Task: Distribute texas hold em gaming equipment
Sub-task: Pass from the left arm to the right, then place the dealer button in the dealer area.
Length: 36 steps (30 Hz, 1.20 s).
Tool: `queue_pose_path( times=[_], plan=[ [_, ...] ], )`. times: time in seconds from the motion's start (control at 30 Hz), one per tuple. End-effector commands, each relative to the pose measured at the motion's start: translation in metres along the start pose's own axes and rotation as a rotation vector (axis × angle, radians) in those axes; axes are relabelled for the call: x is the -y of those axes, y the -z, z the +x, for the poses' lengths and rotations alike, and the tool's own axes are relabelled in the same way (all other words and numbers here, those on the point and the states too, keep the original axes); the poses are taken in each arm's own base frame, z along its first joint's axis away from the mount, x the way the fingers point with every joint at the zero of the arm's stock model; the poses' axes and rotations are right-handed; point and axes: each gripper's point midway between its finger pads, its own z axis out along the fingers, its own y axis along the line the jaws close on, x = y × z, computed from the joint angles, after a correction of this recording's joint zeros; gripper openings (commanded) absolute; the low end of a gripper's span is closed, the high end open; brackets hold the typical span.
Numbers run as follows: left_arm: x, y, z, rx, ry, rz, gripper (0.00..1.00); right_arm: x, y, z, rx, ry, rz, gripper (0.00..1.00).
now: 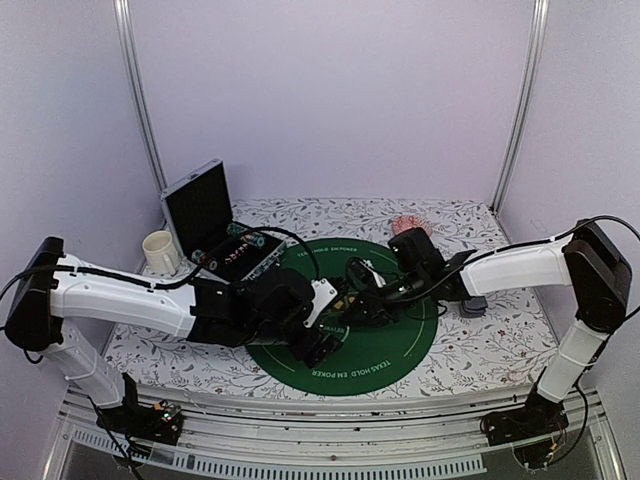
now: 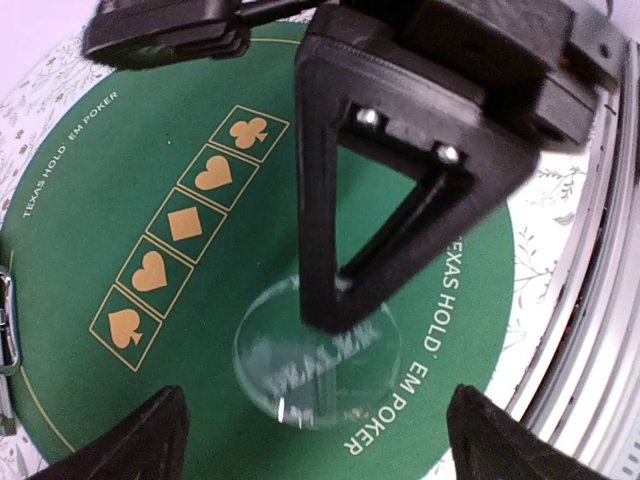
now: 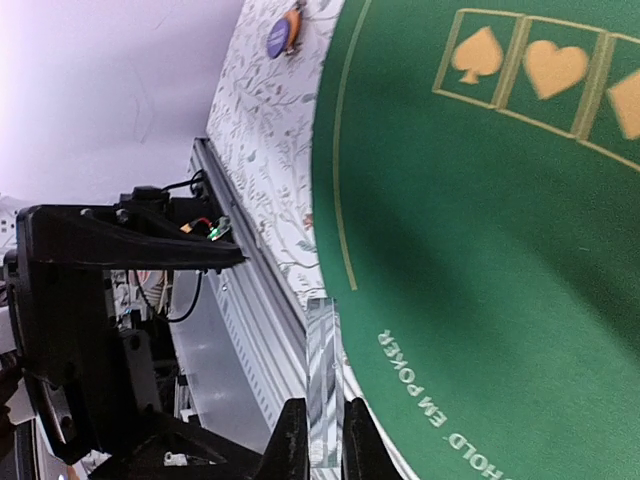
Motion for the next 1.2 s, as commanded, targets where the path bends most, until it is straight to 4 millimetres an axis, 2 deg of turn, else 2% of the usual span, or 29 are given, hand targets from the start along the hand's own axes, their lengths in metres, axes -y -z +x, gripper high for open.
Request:
queue_pose_path(
  times=[0.0, 0.03, 0.1, 0.23, 0.33, 0.47, 0.57, 0.6, 0.63, 0.67, 0.77, 1.0, 1.1, 1.13, 1.17],
  plan=[
    [-0.001, 0.012, -0.022, 0.066, 0.050, 0.004, 0.95, 0.048, 0.062, -0.021, 0.136, -0.033, 0.171, 0.03],
    [-0.004, 0.012, -0.021, 0.067, 0.064, 0.005, 0.96, 0.066, 0.082, -0.028, 0.184, -0.070, 0.217, 0.02],
    [-0.013, 0.012, -0.017, 0.060, 0.104, 0.003, 0.96, 0.092, 0.110, -0.035, 0.243, -0.092, 0.289, 0.02],
    [-0.043, 0.009, -0.006, 0.025, 0.221, -0.035, 0.96, 0.130, 0.143, -0.052, 0.311, -0.131, 0.344, 0.03],
    [-0.071, 0.007, 0.010, -0.015, 0.309, -0.105, 0.96, 0.152, 0.152, -0.065, 0.319, -0.150, 0.369, 0.02],
    [-0.107, 0.005, 0.044, -0.121, 0.415, -0.204, 0.96, 0.179, 0.153, -0.074, 0.303, -0.181, 0.383, 0.02],
    [-0.128, 0.007, 0.068, -0.189, 0.481, -0.267, 0.96, 0.190, 0.150, -0.081, 0.288, -0.195, 0.391, 0.03],
    [-0.133, 0.009, 0.074, -0.204, 0.496, -0.285, 0.96, 0.195, 0.149, -0.081, 0.281, -0.202, 0.400, 0.06],
    [-0.138, 0.010, 0.079, -0.216, 0.508, -0.298, 0.96, 0.198, 0.149, -0.081, 0.279, -0.210, 0.416, 0.13],
    [-0.143, 0.012, 0.083, -0.223, 0.518, -0.311, 0.96, 0.203, 0.151, -0.081, 0.279, -0.218, 0.445, 0.26],
    [-0.159, 0.021, 0.089, -0.235, 0.542, -0.349, 0.96, 0.216, 0.163, -0.079, 0.287, -0.242, 0.559, 0.43],
    [-0.194, 0.046, 0.108, -0.240, 0.649, -0.432, 0.98, 0.213, 0.187, -0.079, 0.268, -0.221, 0.737, 0.63],
    [-0.211, 0.059, 0.123, -0.253, 0.713, -0.482, 0.98, 0.200, 0.190, -0.079, 0.253, -0.178, 0.798, 0.70],
    [-0.217, 0.064, 0.127, -0.254, 0.734, -0.497, 0.98, 0.187, 0.191, -0.090, 0.270, -0.141, 0.801, 0.72],
    [-0.222, 0.068, 0.131, -0.256, 0.753, -0.508, 0.98, 0.179, 0.188, -0.092, 0.267, -0.118, 0.803, 0.73]
  ],
)
